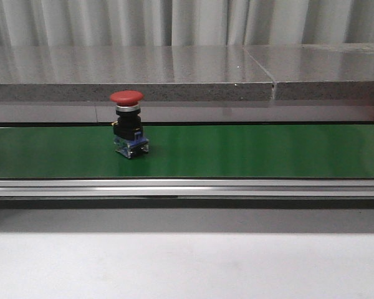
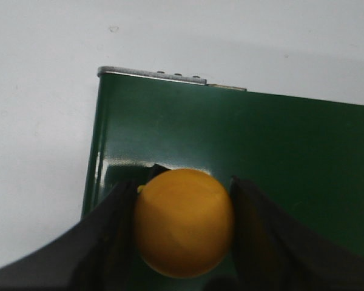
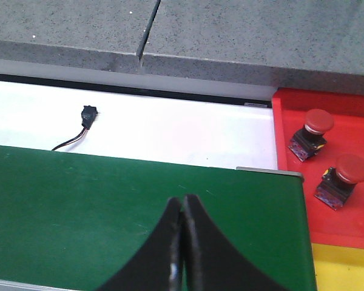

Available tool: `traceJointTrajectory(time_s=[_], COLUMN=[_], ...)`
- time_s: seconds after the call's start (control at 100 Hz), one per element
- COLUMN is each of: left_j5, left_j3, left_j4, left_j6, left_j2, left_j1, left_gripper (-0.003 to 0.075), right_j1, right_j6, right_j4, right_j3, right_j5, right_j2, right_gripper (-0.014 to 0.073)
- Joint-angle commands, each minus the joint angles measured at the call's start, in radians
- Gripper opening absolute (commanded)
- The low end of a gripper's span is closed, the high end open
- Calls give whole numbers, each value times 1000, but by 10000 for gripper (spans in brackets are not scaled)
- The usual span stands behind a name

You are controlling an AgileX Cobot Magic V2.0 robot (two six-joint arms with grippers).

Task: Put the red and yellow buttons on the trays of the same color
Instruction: 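Carry the yellow button onto the belt and open the left gripper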

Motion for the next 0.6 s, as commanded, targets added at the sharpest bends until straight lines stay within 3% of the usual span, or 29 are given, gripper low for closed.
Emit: traceJointTrajectory(time_s=[0.0,0.35,0.42,0.59], left_j5=[-78,-96,-96,-86], left_j3=[3,30,30,30], left_j4=[-14,33,33,33], left_j6=[2,4,4,11], left_j2=[-40,-40,-40,-40], left_j1=[-6,-6,-6,-6], left_gripper=[94,125,185,421], right_j1=[1,1,1,1], right_j6=[-7,-7,-7,-7], right_j4=[4,4,4,4], right_j3=[-26,-26,-26,-26], right_j5=[-64,-64,-64,-64], right_j2=[-11,-11,-11,-11], right_gripper=[-67,-67,-67,-67])
